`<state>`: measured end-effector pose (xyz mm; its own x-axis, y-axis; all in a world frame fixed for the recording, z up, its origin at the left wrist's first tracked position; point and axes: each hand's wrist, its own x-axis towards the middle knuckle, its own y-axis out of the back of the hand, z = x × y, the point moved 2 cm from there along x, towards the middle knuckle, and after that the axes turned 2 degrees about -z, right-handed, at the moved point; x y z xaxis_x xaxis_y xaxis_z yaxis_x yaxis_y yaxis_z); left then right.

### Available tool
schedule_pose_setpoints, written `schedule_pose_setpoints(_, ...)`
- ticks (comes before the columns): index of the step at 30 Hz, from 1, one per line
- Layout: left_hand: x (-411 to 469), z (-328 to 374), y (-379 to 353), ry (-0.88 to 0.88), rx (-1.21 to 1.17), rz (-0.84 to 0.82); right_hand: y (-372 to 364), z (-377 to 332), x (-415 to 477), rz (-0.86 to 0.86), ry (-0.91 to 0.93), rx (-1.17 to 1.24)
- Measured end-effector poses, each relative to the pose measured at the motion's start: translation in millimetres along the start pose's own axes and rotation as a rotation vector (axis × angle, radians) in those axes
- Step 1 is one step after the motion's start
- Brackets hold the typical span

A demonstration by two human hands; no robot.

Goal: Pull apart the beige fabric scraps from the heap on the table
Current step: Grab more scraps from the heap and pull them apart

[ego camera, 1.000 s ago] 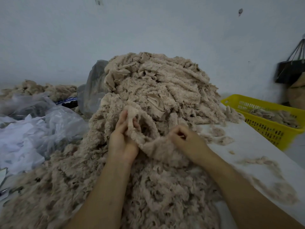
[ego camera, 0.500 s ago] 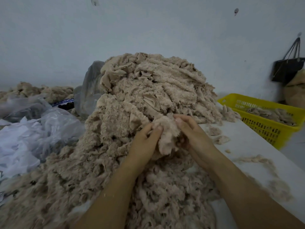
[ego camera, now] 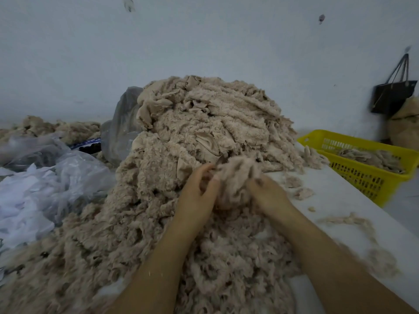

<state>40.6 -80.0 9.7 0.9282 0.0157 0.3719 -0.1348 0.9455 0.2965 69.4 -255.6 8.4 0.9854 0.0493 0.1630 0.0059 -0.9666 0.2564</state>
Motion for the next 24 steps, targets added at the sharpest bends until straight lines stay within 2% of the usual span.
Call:
schedule_pose_setpoints(3,4,-5,11,0.086,-0.104,0.239,45,-5,5,0.367,0.042,1.007)
schedule_pose_setpoints(4,4,-8,16,0.115,-0.1,0.323,54,-2,6,0.423,0.051,1.18)
schedule_pose_setpoints(5,6,-12,19,0.148,-0.076,0.372,56,2,6,0.428,0.009,1.226)
schedule_pose_setpoints(7,9,-19,18,0.25,-0.043,0.326,46,12,7,0.383,-0.141,1.09)
schedule_pose_setpoints(10,10,-25,9,0.376,0.116,0.068,14,14,6,0.176,-0.25,0.705)
schedule_pose_setpoints(13,8,-22,1,0.248,0.313,-0.044,-7,13,3,-0.027,-0.143,0.29)
schedule_pose_setpoints(16,3,-12,-5,0.078,0.318,-0.093,-20,2,-8,-0.187,0.021,0.074)
schedule_pose_setpoints(18,-1,-3,-13,0.002,0.29,-0.212,-28,-4,-12,-0.275,0.046,0.022)
schedule_pose_setpoints(21,-11,2,-30,-0.082,0.387,-0.481,-31,-2,-12,-0.319,-0.069,0.072)
schedule_pose_setpoints(24,-16,4,-38,-0.082,0.332,-0.57,-24,1,-8,-0.21,-0.202,0.243)
